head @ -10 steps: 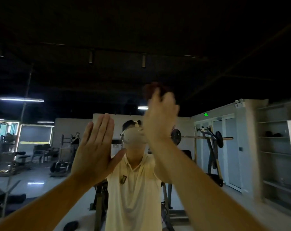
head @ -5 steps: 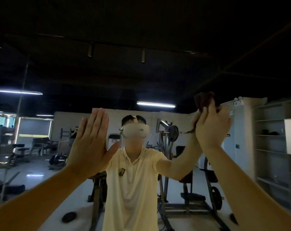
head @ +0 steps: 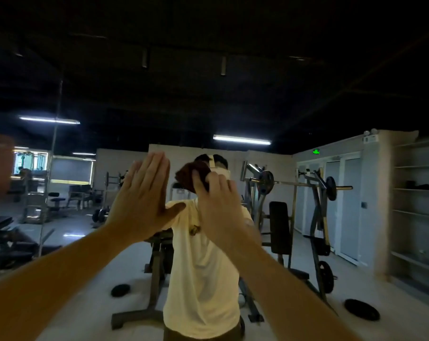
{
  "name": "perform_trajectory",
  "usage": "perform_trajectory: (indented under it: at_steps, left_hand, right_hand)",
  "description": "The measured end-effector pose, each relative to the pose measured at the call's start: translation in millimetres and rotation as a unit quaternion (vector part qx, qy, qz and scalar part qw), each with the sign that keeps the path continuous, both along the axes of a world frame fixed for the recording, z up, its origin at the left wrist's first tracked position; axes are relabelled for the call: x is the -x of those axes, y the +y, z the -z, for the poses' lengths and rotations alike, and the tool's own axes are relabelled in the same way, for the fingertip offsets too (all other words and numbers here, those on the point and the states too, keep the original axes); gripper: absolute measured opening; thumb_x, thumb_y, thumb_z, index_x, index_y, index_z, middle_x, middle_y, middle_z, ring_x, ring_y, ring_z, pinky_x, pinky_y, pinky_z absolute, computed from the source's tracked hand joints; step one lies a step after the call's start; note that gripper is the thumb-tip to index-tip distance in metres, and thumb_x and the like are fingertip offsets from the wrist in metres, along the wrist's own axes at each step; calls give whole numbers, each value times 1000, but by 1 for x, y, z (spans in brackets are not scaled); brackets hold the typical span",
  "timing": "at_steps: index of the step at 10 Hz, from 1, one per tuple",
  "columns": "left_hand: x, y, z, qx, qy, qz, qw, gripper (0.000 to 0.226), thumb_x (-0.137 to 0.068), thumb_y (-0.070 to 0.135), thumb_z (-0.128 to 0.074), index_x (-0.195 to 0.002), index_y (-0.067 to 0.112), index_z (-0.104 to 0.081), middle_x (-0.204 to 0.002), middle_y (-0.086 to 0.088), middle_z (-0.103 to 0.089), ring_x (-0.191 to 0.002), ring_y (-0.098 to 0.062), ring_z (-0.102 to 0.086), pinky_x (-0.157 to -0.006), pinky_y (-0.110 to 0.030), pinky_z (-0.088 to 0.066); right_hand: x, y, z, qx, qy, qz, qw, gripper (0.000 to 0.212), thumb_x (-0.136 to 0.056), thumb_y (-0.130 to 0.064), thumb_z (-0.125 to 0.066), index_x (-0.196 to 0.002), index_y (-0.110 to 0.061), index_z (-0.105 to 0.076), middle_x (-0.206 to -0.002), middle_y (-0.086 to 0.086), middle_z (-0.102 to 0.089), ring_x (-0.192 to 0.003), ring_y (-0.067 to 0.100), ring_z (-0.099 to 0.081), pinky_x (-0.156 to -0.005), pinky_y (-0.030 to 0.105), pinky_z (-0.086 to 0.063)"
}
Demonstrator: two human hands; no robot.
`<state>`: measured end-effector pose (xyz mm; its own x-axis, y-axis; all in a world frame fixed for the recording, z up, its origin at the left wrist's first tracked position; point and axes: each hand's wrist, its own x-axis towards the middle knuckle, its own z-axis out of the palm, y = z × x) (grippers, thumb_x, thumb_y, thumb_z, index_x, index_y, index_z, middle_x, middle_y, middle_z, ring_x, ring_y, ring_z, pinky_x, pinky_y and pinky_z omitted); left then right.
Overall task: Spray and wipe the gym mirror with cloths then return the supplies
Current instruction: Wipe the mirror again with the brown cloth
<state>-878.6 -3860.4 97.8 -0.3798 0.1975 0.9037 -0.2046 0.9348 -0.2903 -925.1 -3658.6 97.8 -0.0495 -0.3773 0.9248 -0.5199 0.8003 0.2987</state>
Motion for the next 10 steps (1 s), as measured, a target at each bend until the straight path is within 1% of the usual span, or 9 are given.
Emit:
perform_trajectory:
  at_steps: [1,2,3,4,5,6,7,8,10]
  left_hand:
    - [-1,12,30,3,-10,10,1000,106,-97,78,-29,-164,-1,-9,-172,-24,1,-160,-38,0,-128,-60,-11]
    - [6,24,48,0,5,42,999,105,-98,78,-30,-162,-4,-15,-172,-24,-3,-160,-39,-4,-126,-62,-15]
    - [14,33,54,-19,10,47,999,115,-92,84,-29,-162,-6,-13,-172,-25,-1,-160,-40,-2,-127,-62,-10]
    - [17,36,54,-29,-1,48,998,124,-87,90,-28,-162,-6,-9,-172,-25,2,-160,-41,2,-127,-62,-8]
    - [16,34,53,-35,-27,48,998,132,-80,96,-29,-163,-5,-5,-172,-24,6,-160,-40,5,-128,-62,-5]
    - [11,26,51,-17,-52,55,997,136,-77,98,-30,-163,-4,-4,-172,-24,6,-160,-40,5,-128,-62,-4]
    - [-6,10,49,34,-73,67,994,124,-83,91,-27,-163,-3,-13,-171,-26,-4,-160,-41,-3,-125,-67,-16]
    - [-25,-4,68,5,-64,63,996,123,-83,92,-25,-164,2,-10,-171,-24,-10,-159,-41,-10,-124,-66,-18]
    - [-22,13,119,-38,-93,61,993,136,-74,99,-33,-164,0,-5,-173,-22,0,-159,-42,-4,-125,-64,-13]
  right_hand:
    - [22,69,2,24,-17,35,999,74,-80,-29,-81,-146,-17,-50,-120,13,-57,-107,30,-59,-93,46,-53]
    - [39,143,-4,202,-122,16,972,35,-99,-59,-52,-123,-35,-56,-114,5,-61,-102,26,-62,-90,50,-57]
    - [44,179,-3,379,-138,-3,915,39,-102,-42,-39,-134,-25,-52,-124,16,-54,-109,35,-56,-95,53,-52]
    - [37,159,6,423,-150,9,894,48,-106,-36,-39,-150,-17,-43,-138,18,-45,-119,26,-46,-105,32,-42]
    - [3,85,28,401,-167,-71,898,42,-104,-45,-40,-138,-22,-48,-133,10,-50,-117,21,-48,-96,27,-40]
    - [-9,11,51,288,-155,-37,944,61,-92,-31,-62,-149,-25,-42,-130,10,-49,-118,28,-50,-97,44,-48]
    - [-21,-38,70,160,-105,-80,978,50,-96,-27,-61,-143,-14,-52,-123,12,-55,-111,30,-57,-93,42,-52]
    - [-21,-31,76,30,-78,-101,991,49,-92,-22,-54,-140,-14,-54,-123,12,-54,-111,31,-55,-94,46,-51]
    - [4,99,81,93,-109,-6,990,34,-106,-54,-37,-109,-35,-66,-103,-4,-66,-95,20,-63,-88,48,-54]
